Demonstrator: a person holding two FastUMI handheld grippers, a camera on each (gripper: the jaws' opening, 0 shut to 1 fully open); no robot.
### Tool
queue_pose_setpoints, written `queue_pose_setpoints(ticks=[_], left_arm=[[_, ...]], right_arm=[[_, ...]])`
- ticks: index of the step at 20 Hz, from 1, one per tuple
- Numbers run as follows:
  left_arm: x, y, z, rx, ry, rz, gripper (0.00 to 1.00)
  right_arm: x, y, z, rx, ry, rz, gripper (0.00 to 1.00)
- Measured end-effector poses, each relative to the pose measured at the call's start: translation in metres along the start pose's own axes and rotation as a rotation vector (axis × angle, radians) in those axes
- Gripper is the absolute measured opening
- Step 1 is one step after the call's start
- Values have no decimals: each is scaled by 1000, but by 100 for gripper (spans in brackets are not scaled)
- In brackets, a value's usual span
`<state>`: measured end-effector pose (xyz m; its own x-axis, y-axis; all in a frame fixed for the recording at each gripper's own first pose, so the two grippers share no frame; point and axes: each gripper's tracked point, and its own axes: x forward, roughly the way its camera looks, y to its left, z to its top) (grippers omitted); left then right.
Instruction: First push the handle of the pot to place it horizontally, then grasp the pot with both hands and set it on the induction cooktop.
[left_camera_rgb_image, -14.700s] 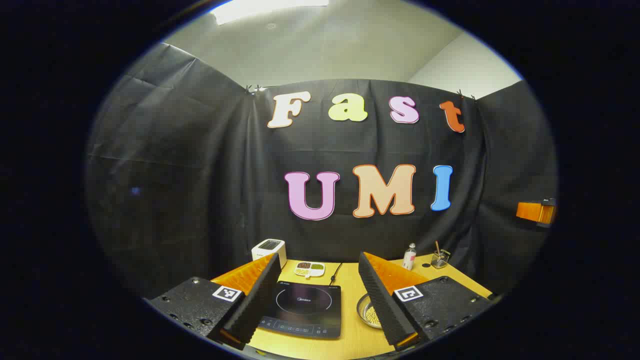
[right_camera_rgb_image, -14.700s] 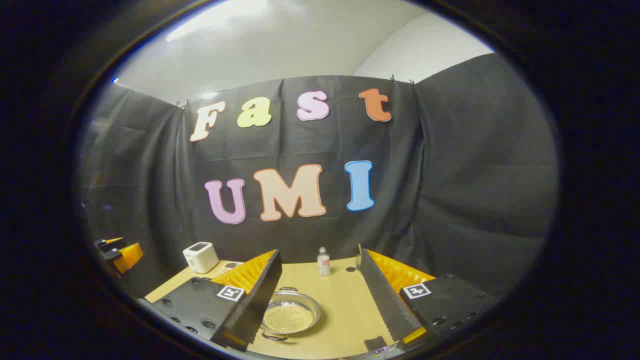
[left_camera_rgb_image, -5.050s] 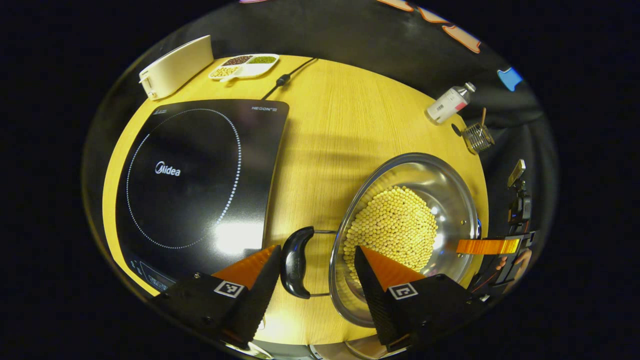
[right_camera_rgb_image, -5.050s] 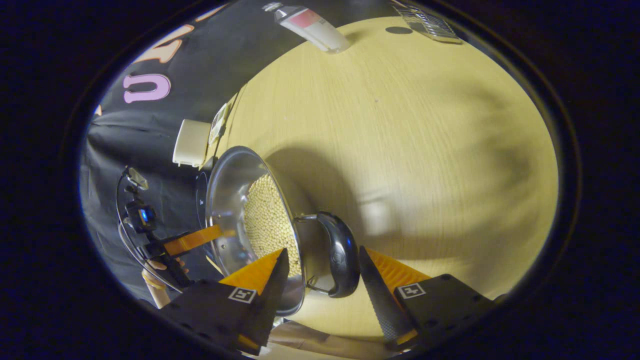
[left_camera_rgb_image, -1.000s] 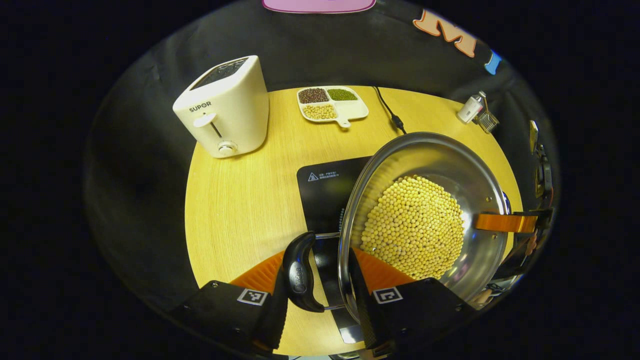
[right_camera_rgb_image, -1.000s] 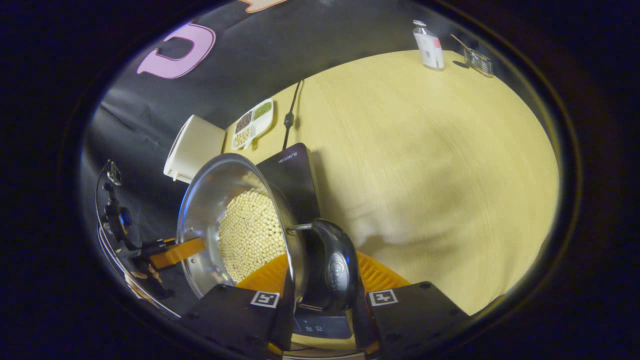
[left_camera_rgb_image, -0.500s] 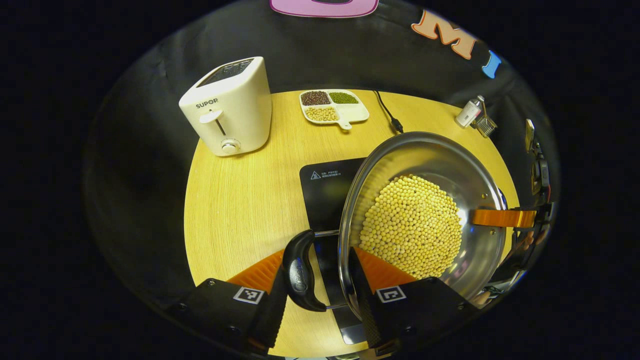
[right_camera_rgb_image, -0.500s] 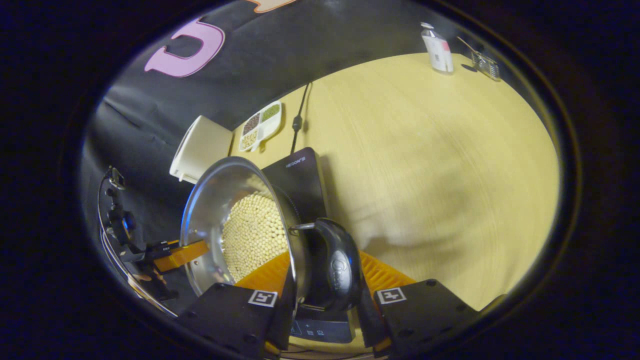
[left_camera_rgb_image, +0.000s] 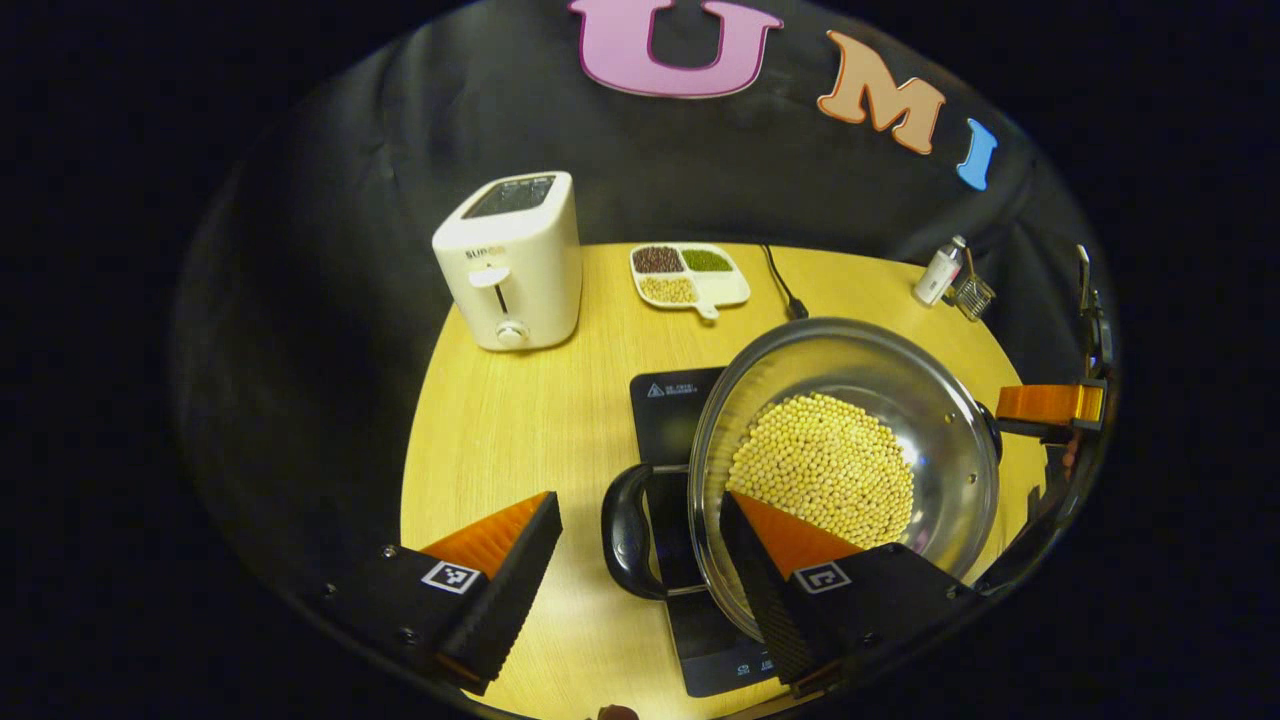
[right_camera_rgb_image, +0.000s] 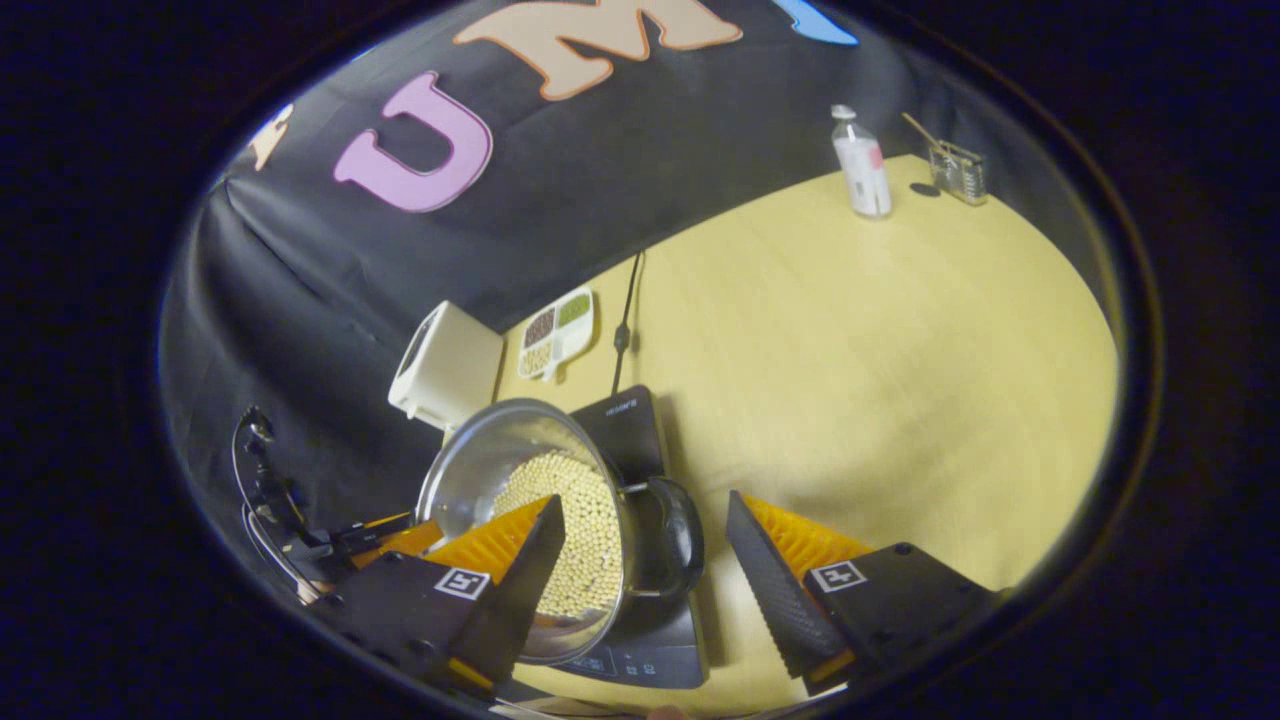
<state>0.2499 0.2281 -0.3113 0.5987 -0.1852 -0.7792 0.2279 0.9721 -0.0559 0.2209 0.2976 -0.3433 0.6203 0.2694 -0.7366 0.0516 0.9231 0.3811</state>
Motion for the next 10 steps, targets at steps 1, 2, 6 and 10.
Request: queue_pose_setpoints(ticks=[1, 2, 6, 10], left_arm=[[-6, -1, 9, 13, -36, 12, 98], [-13, -5, 15, 24, -60, 19, 97], [-45, -45, 43, 44, -166, -16, 97], [-81, -96, 75, 62, -290, -15, 96]], right_arm=[[-10, -1, 8, -11, -38, -8, 92], [-19, -3, 17, -23, -68, -19, 92], [-59, -11, 44, -69, -170, -47, 92], [-105, -19, 80, -130, -277, -44, 92]])
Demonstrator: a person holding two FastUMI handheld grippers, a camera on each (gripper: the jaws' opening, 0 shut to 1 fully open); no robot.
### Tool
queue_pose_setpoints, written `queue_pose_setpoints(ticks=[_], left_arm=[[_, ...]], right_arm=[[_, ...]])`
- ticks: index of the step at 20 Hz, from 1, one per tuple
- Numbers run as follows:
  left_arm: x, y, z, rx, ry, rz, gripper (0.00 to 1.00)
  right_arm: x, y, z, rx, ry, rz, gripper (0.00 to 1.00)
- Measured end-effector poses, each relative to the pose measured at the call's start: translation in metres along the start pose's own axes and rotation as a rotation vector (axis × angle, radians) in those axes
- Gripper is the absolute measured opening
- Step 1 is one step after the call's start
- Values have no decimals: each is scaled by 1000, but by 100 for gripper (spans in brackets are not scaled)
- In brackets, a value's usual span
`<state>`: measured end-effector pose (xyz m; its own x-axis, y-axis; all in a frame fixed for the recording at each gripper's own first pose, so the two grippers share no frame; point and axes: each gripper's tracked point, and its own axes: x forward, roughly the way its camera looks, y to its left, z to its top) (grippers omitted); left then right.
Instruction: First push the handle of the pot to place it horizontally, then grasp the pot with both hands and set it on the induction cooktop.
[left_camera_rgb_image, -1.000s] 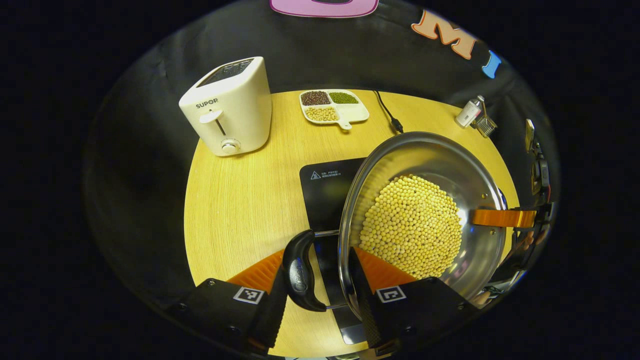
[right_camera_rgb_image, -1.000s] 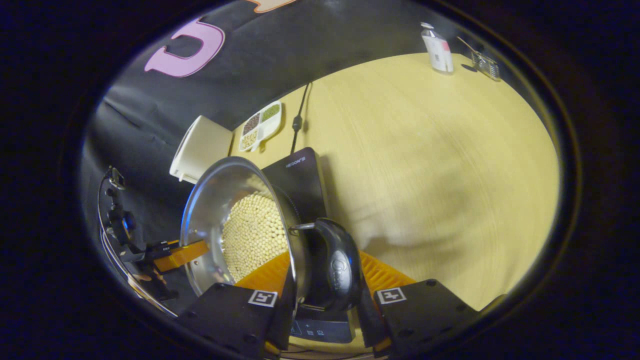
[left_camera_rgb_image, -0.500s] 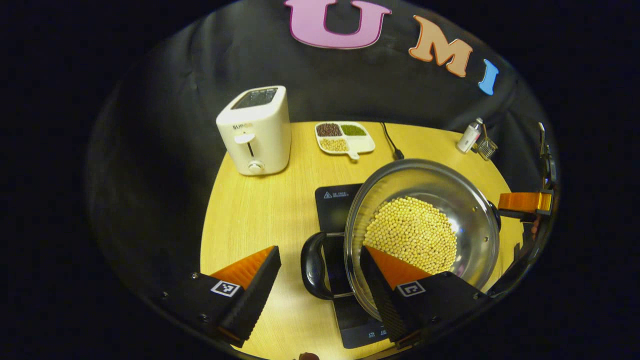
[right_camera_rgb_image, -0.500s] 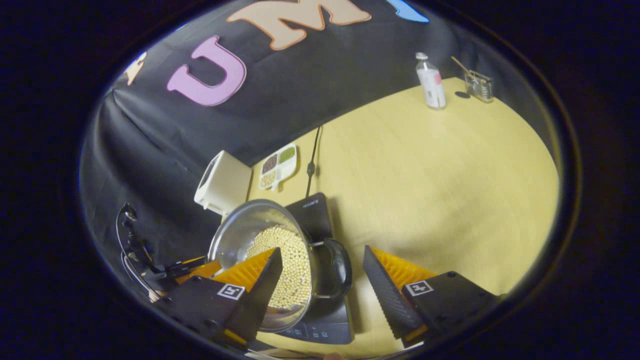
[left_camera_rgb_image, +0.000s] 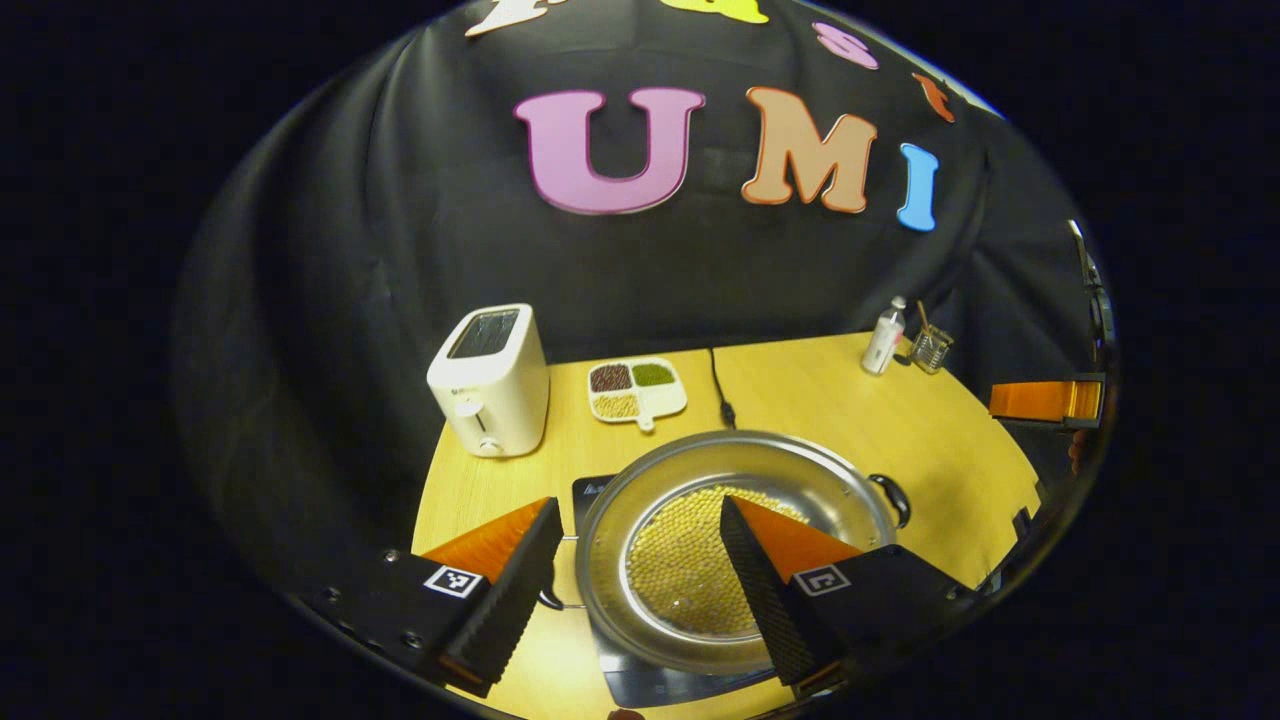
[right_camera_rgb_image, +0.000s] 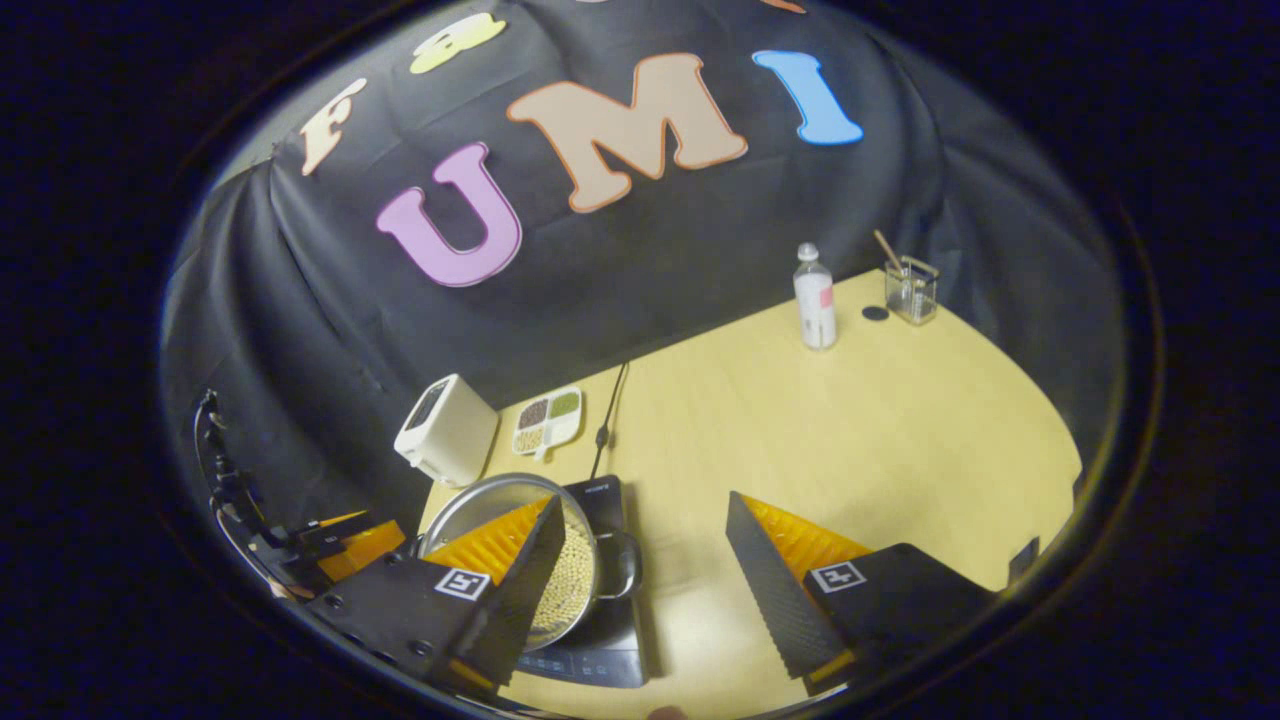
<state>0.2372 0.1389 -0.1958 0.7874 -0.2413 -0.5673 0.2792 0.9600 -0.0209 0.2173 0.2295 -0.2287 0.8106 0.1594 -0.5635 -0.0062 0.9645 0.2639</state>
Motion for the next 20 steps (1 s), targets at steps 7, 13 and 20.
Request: queue_pose_setpoints(ticks=[7, 13, 20], left_arm=[[-46, -123, 69, -84, -186, 6, 97], [-103, -191, 139, -36, -383, 103, 94], [-151, -260, 177, -15, -587, 172, 93]], right_arm=[[-78, -42, 94, -156, -186, 77, 92], [-144, -87, 172, -256, -357, 120, 99], [-207, -144, 219, -265, -504, 125, 92]])
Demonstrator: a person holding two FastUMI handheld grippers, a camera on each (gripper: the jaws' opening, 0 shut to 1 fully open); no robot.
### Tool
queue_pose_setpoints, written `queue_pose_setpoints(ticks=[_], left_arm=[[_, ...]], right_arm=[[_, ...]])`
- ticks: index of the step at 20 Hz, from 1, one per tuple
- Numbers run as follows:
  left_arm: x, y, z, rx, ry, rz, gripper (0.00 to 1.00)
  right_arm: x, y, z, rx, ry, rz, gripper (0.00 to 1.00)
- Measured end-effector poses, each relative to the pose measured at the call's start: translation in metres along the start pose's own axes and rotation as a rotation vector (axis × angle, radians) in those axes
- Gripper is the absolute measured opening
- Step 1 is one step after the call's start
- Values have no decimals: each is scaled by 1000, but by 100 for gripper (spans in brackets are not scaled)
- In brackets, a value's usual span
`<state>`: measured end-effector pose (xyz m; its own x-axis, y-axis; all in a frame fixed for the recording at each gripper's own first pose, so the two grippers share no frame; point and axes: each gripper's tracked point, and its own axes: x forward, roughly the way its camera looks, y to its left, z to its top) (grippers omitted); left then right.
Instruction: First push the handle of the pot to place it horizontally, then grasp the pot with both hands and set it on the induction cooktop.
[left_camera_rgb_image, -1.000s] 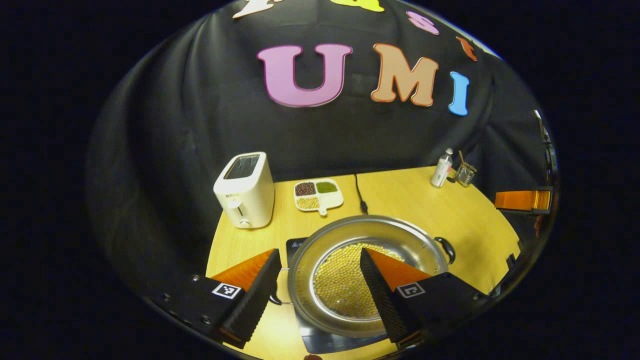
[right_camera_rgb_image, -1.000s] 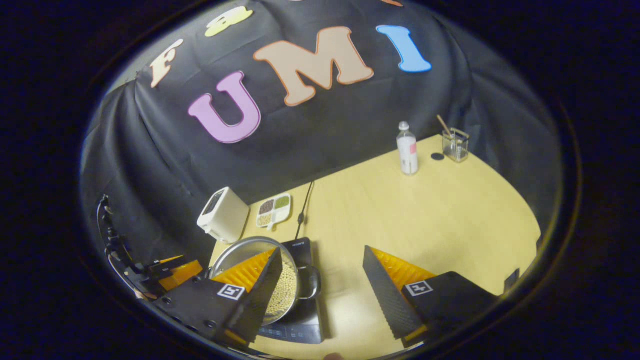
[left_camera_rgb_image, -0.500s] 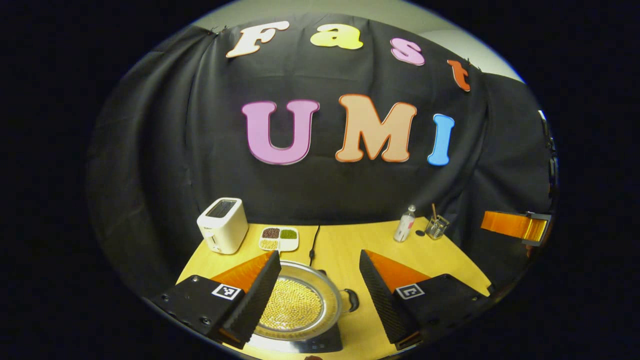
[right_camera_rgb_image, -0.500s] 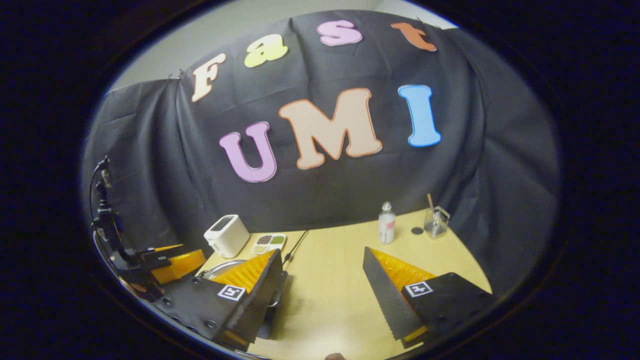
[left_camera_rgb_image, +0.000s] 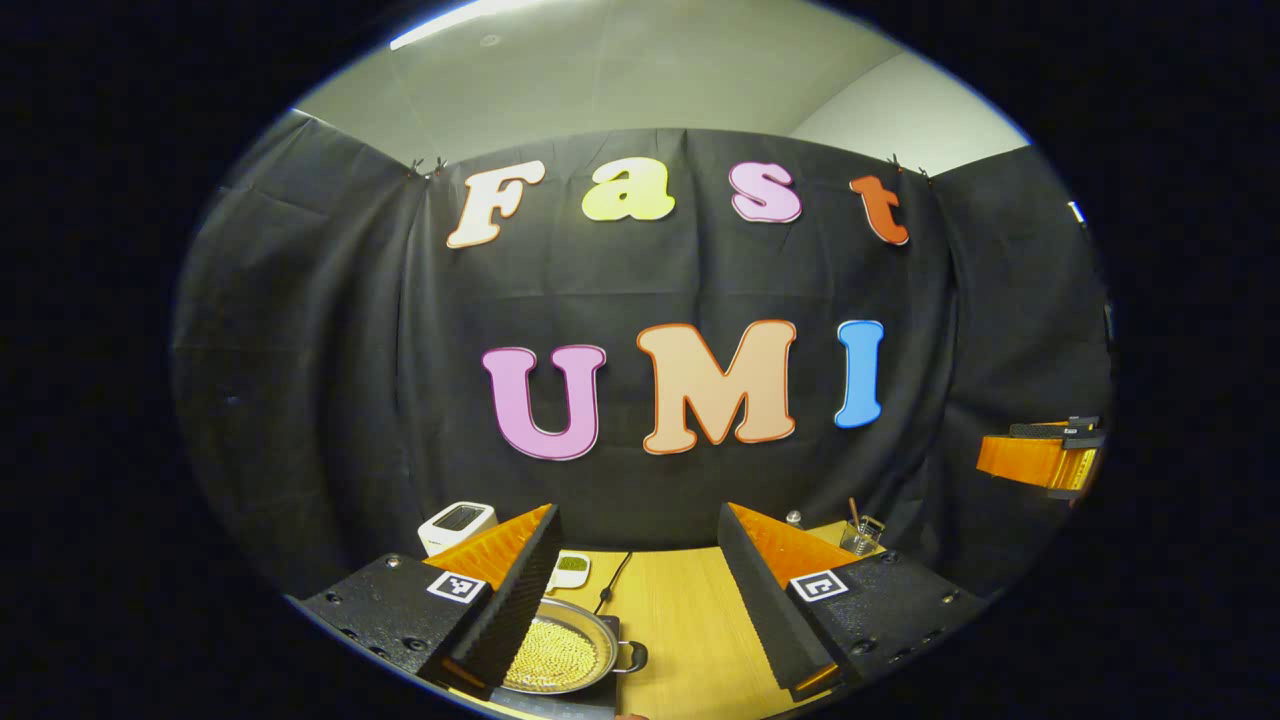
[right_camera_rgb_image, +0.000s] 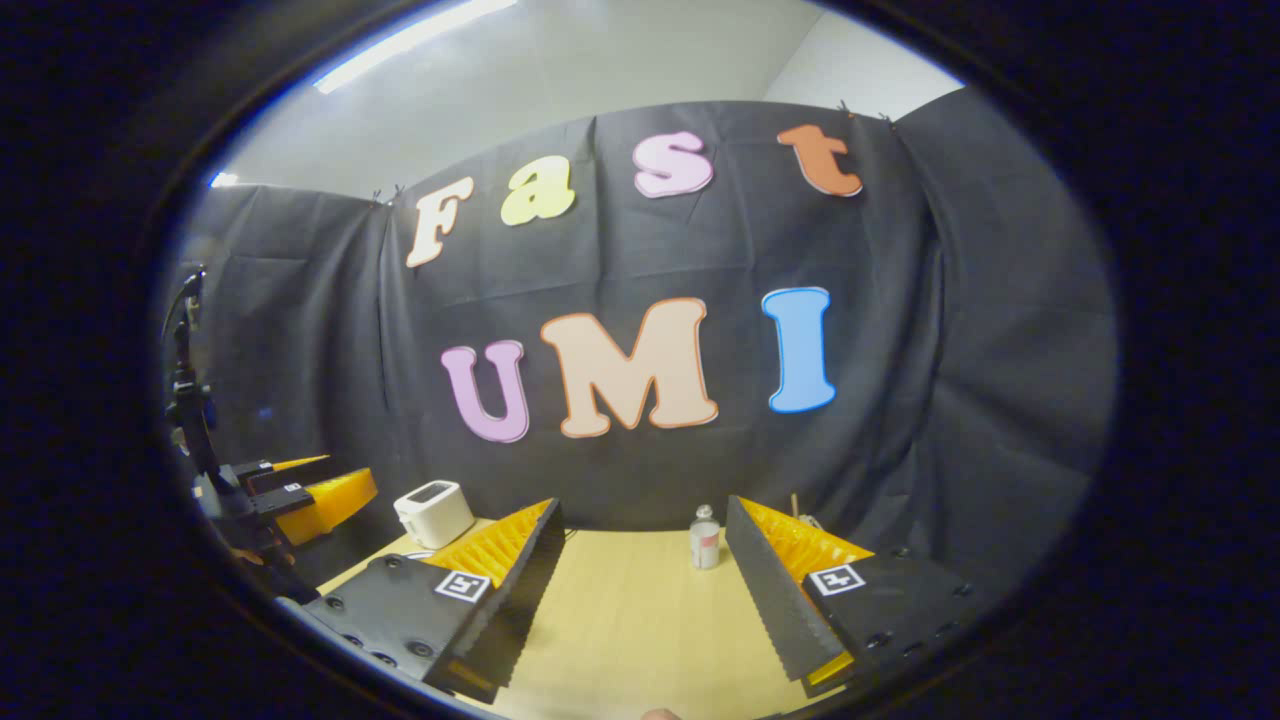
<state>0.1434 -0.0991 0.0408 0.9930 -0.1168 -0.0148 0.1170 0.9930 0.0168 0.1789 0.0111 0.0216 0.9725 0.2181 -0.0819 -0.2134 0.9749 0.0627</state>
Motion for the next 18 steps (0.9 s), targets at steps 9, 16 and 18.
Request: queue_pose_setpoints(ticks=[9, 16, 18], left_arm=[[-21, -35, -10, -24, -13, 24, 95], [-22, -59, -3, -56, -36, -14, 99], [-21, -66, -3, -57, -39, -22, 96]], right_arm=[[-49, -49, 2, -32, -19, -28, 99], [-67, -67, 3, -37, -29, -52, 99], [-83, -66, 4, -36, -41, -62, 92]])
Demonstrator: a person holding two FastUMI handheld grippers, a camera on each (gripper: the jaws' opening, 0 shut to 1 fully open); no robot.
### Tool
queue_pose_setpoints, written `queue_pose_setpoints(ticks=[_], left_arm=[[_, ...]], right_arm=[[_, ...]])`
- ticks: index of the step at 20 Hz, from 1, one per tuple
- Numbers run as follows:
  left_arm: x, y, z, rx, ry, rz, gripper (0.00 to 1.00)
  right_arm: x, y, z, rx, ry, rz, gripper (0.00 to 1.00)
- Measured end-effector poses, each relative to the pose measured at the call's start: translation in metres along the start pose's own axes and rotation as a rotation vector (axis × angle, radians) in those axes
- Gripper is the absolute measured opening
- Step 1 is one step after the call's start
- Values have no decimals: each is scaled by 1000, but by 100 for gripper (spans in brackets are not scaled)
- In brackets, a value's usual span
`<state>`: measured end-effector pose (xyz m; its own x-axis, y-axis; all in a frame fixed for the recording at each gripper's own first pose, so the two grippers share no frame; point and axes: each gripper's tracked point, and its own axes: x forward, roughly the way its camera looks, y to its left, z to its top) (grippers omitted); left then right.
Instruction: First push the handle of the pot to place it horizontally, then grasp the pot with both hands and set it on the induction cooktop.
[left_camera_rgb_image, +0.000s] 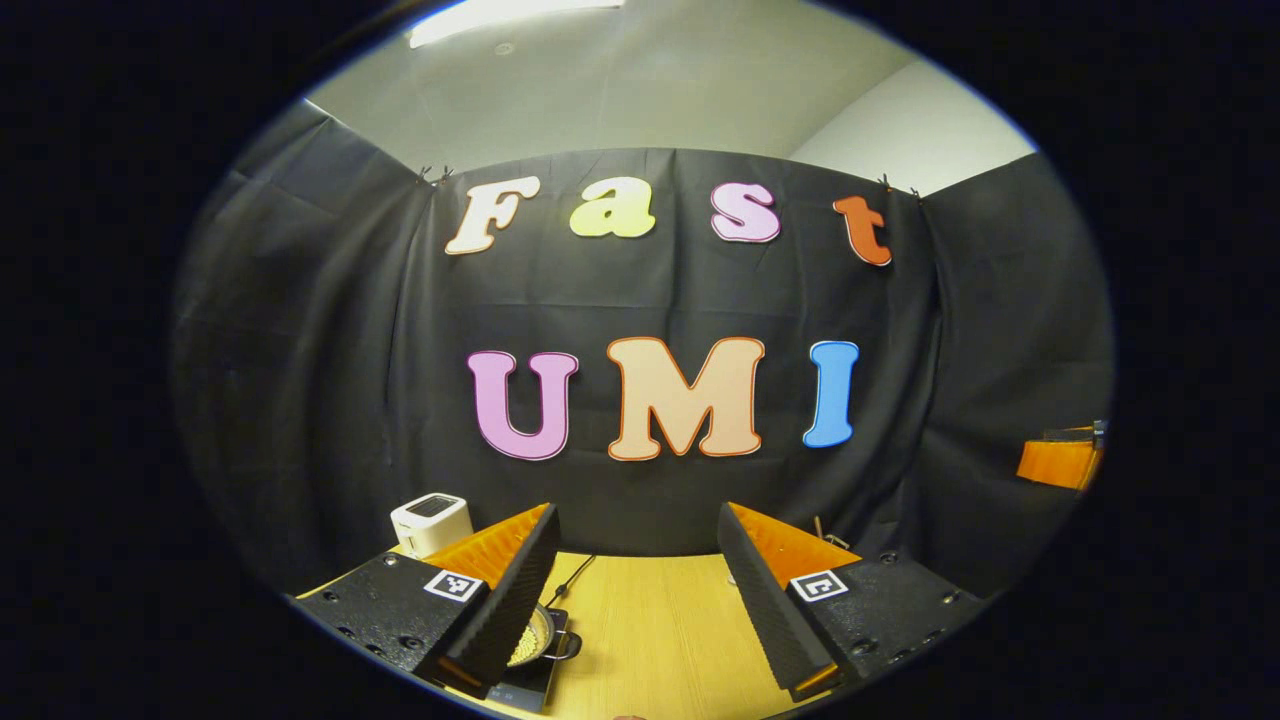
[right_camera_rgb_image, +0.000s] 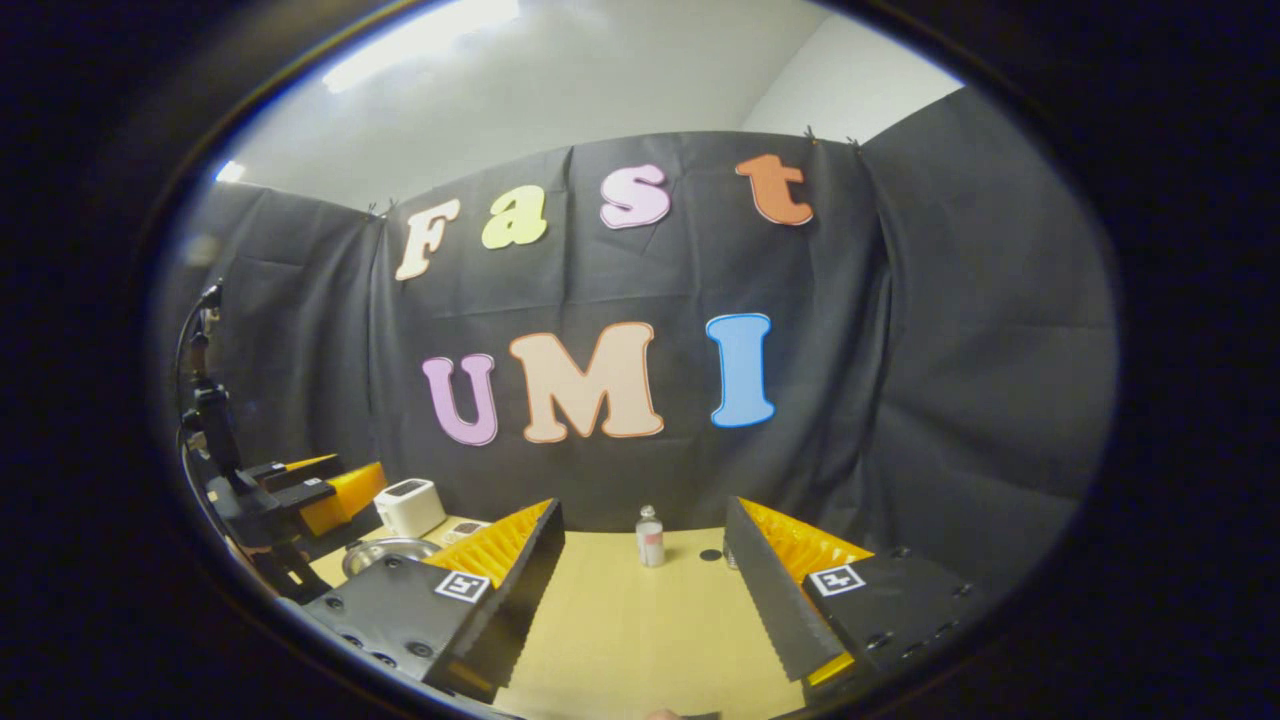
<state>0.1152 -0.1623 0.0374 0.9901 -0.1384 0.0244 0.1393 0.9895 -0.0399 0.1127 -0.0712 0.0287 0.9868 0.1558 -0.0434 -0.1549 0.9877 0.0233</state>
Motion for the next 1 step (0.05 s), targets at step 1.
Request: queue_pose_setpoints(ticks=[1], left_arm=[[1, -6, 0, -7, -5, -9, 96]], right_arm=[[-5, -1, 1, -1, -6, -7, 92]])
